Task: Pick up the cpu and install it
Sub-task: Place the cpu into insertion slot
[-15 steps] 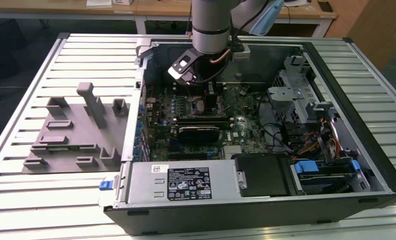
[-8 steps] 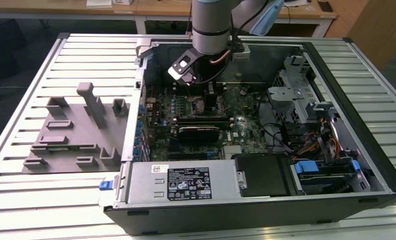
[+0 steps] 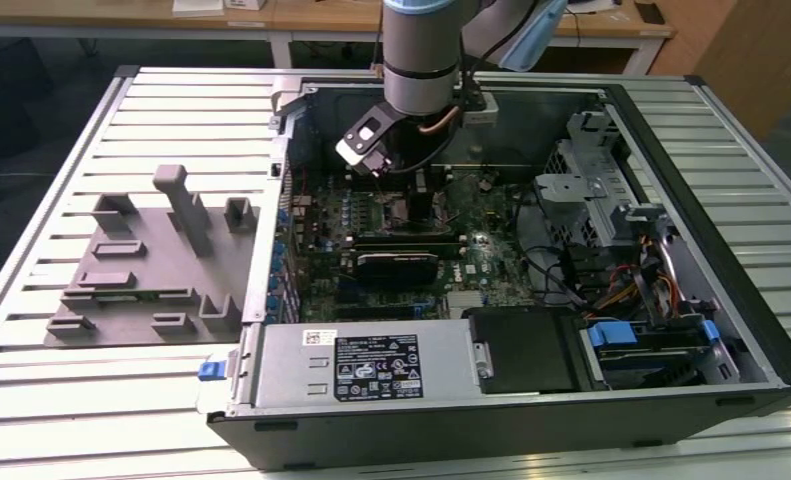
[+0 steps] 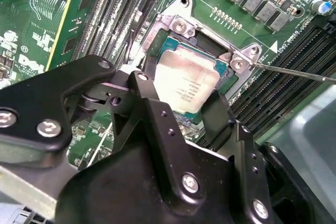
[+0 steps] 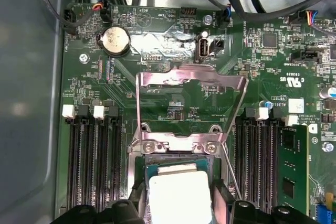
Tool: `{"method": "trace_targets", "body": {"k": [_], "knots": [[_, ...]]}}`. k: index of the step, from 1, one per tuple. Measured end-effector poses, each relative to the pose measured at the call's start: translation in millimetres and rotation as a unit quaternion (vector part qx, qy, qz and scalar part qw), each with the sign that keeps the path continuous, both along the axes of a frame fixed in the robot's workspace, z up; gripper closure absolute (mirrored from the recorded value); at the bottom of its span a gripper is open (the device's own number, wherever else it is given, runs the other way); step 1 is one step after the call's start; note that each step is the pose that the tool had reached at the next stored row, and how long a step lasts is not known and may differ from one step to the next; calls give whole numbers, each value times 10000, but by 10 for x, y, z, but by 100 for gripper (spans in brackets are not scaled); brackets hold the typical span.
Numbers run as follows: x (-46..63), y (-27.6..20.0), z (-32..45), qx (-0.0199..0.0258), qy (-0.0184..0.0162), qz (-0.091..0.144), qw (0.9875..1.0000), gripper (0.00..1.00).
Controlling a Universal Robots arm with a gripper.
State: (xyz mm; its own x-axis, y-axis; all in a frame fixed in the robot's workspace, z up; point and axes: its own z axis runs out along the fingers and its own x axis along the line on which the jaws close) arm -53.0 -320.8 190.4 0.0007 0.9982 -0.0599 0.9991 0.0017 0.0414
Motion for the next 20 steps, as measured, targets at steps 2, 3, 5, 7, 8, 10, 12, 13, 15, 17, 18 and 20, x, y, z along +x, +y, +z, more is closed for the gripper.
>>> {"method": "trace_targets", "body": {"k": [2,3,5,7,8,10,12,13,15,17,18,20], "knots": [[0,0,-10,1,0,0,10000,38],[0,0,-15,0,0,0,10000,38],[-1,-1,-23,-2,2,0,10000,40],[-1,-1,-30,-4,3,0,10000,44],[1,1,-23,-2,0,0,10000,44],[2,2,36,4,-4,0,10000,44],[1,1,108,2,-3,0,10000,44],[0,1,119,1,-3,0,10000,44],[1,1,118,2,-3,0,10000,44],[0,1,113,4,-4,-1,10000,44],[0,1,105,6,-3,-5,10000,44],[0,1,98,9,-2,-19,10000,44]]}}
